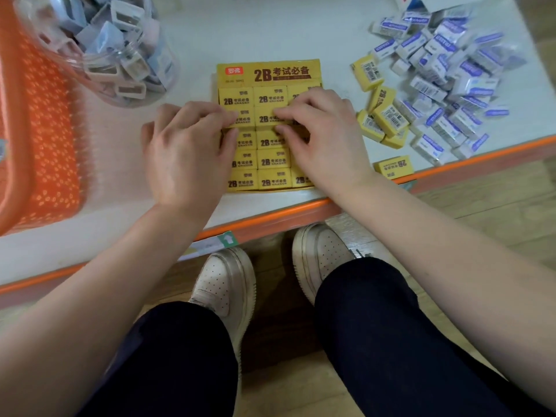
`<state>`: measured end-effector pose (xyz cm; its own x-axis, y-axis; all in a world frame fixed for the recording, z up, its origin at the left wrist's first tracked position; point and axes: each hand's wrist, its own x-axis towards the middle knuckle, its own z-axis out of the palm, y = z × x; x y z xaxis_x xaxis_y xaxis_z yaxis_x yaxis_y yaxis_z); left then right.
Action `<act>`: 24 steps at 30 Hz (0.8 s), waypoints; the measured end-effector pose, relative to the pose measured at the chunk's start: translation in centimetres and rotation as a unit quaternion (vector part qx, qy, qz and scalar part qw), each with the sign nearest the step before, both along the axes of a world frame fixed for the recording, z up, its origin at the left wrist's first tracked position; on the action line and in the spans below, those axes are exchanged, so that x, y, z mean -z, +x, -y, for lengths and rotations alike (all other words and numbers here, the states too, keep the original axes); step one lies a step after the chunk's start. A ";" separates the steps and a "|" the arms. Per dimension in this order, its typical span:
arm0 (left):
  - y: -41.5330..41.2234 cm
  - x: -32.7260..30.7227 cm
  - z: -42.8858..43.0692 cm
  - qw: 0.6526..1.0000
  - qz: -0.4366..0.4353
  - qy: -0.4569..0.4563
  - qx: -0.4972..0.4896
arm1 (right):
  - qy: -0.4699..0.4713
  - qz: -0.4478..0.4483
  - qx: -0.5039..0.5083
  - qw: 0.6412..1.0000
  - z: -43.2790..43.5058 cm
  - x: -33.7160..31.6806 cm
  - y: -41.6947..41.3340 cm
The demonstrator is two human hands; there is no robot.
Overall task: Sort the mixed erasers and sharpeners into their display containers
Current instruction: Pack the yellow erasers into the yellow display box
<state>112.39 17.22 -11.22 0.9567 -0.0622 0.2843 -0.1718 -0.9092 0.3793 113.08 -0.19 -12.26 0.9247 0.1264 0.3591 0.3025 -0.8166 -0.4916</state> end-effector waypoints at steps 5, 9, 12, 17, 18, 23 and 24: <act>0.3 0.1 0.3 1.000 -0.004 0.002 0.000 | -0.012 0.013 -0.014 1.000 0.3 -0.1 0.4; 0.5 -0.7 1.0 0.999 -0.023 0.038 0.013 | -0.012 0.010 -0.029 0.999 1.8 -1.0 -0.1; 0.5 -1.2 3.3 0.998 -0.027 0.039 0.050 | -0.012 -0.012 0.027 0.999 4.4 -2.3 -0.3; 1.9 -1.3 8.8 0.977 -0.043 -0.001 0.207 | -0.098 -0.187 0.113 0.971 9.2 -4.4 0.6; 2.3 -1.3 9.8 0.969 -0.043 0.006 0.244 | -0.120 -0.221 0.113 0.961 9.8 -4.6 0.6; 4.0 -1.1 13.2 0.944 -0.116 0.083 0.297 | -0.168 -0.247 0.109 0.948 11.1 -4.3 -0.1; 4.2 -1.0 13.3 0.946 -0.117 0.084 0.290 | -0.165 -0.241 0.112 0.950 11.2 -4.1 -0.2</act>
